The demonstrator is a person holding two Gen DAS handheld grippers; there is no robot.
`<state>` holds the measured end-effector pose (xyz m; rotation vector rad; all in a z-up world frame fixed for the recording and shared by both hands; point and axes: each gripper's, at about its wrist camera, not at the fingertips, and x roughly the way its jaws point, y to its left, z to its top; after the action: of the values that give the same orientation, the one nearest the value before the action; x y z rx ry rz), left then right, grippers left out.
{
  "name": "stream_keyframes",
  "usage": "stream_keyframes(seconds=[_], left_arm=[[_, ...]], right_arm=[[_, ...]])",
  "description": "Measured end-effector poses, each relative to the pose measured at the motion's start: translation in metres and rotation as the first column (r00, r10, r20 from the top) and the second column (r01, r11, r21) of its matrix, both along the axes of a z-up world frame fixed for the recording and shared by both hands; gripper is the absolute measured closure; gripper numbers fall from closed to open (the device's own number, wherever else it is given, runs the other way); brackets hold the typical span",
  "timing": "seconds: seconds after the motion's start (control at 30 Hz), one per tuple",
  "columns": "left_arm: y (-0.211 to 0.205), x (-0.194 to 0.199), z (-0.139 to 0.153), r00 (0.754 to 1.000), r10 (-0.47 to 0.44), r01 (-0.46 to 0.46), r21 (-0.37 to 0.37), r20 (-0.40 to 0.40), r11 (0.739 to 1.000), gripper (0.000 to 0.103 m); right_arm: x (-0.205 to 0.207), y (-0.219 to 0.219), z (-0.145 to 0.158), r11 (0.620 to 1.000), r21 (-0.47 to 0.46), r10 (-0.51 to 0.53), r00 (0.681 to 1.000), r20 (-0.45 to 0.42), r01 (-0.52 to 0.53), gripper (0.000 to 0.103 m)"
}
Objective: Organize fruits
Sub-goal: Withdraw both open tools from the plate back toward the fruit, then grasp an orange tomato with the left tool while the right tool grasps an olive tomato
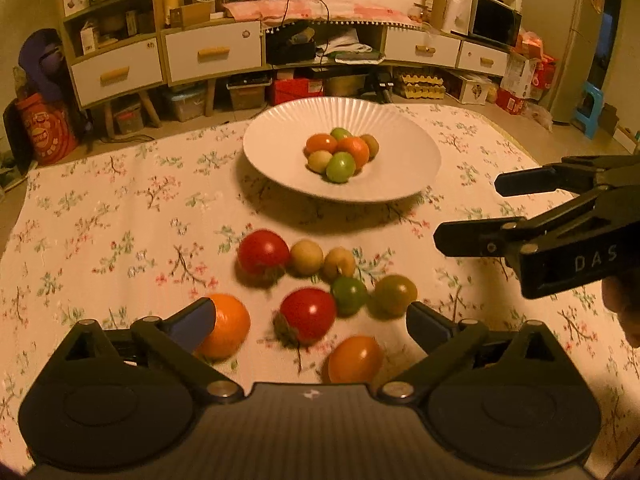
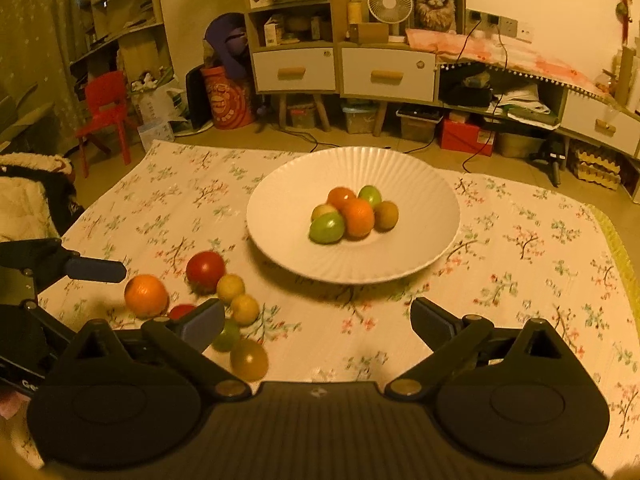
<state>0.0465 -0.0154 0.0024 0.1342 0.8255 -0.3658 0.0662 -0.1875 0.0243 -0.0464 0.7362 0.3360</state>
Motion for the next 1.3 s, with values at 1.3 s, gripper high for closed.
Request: stream_keyframes(seconds=[1.3], left_arm=[[0.01,-0.049,-0.051,0.999,-0.042,0.042,0.018,0.02,0.999,0.0]], right_arm=[[-0.037,0.023,-0.061,0.987,-0.126,0.092,0.994,-0.066,-0.099,0.0]])
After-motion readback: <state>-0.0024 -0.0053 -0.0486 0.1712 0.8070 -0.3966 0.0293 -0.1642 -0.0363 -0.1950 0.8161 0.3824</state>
